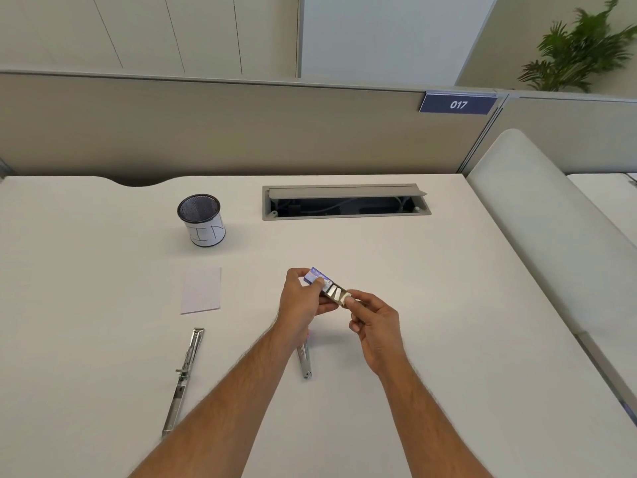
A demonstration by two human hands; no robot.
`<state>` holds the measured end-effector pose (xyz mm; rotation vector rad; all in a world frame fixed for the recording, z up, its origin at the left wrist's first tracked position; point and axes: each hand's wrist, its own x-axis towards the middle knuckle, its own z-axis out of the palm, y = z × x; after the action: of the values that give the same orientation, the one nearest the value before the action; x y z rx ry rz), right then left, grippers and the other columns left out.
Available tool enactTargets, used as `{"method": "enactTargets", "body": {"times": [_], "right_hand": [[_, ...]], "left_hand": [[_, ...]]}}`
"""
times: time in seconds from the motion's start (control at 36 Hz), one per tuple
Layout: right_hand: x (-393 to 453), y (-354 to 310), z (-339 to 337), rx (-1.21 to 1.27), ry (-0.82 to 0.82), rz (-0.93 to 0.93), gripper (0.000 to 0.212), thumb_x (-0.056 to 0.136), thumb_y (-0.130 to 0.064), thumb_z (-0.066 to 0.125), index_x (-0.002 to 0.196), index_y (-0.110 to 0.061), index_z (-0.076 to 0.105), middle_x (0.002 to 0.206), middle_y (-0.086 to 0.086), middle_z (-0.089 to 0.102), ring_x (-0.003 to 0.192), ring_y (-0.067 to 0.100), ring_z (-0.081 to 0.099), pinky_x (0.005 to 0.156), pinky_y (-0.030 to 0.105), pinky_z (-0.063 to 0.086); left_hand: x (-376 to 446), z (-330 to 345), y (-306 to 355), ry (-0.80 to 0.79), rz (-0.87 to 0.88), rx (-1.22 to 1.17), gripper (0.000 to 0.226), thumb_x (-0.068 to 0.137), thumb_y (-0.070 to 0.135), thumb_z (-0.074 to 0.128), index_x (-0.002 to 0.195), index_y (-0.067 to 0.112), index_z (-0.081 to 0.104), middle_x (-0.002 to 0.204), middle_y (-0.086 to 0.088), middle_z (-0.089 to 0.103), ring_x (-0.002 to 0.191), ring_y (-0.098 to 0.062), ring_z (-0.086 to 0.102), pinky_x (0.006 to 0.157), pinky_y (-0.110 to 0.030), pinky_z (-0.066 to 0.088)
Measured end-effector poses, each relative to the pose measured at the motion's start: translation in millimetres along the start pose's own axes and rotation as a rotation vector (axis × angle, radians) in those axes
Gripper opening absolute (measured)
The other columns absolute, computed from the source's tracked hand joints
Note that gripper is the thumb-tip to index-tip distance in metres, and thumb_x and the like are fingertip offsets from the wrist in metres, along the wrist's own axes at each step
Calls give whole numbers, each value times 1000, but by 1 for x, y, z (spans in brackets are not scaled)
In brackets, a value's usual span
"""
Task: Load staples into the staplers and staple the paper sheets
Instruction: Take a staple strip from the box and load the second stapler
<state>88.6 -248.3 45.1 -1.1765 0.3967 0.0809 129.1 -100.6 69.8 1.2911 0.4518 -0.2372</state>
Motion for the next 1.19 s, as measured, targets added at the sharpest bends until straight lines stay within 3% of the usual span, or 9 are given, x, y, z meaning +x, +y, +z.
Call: {"method": "enactTargets", "body": {"times": [0.19,0.28,0.36,0.56,0.67,0.75,0.97,1.19], "right_hand": [[-1,-2,6,-113,96,-96,12,84,-9,81,96,-9,80,80,12,73,57,15,45,51,24,39],[-1,-3,10,-150,166,-136,20,83,-15,84,101,-13,76,69,7,67,55,15,45,50,24,40],[-4,-3,13,-168,190,-155,24,82,-19,85,99,-14,68,71,7,72,53,16,45,49,23,40],[-5,-5,13,-129,161,-118,12,86,-6,75,96,-7,68,63,4,63,52,17,43,52,28,39],[-7,-6,14,-170,117,-130,11,89,-16,74,99,-14,69,71,6,72,55,15,45,50,25,41],[-8,-7,17,-213,139,-136,24,85,-27,81,102,-18,67,74,7,74,55,14,45,50,24,41],[-8,-8,18,-188,156,-112,19,83,-15,79,99,-13,70,60,1,60,53,15,45,49,25,40],[-11,-12,19,-206,118,-143,23,75,-25,80,94,-15,72,62,3,63,55,16,44,49,25,41]], "left_hand": [[-1,1,-3,-7,-9,-4,22,102,7,57,120,16,49,103,-20,75,78,-29,80,70,-36,65],[-1,2,-5,6,-10,-34,23,100,5,59,119,13,49,104,-21,75,81,-29,80,73,-38,66],[-1,2,-4,26,-11,-50,22,100,5,59,118,13,50,104,-20,75,80,-27,80,69,-34,65],[2,2,-2,39,-18,-25,25,100,4,59,121,15,50,104,-18,75,78,-27,80,78,-41,66],[2,0,-4,58,-4,8,25,100,5,60,120,15,50,104,-16,75,76,-25,80,80,-43,66],[2,0,-4,56,-1,4,24,100,5,59,119,15,50,102,-15,76,76,-26,80,78,-42,66],[4,-1,-2,68,-6,-12,23,99,5,60,117,17,51,93,-12,78,74,-27,80,82,-44,65],[4,-3,1,66,2,-4,25,99,5,61,120,14,51,98,-15,77,76,-26,80,75,-39,66]]}}
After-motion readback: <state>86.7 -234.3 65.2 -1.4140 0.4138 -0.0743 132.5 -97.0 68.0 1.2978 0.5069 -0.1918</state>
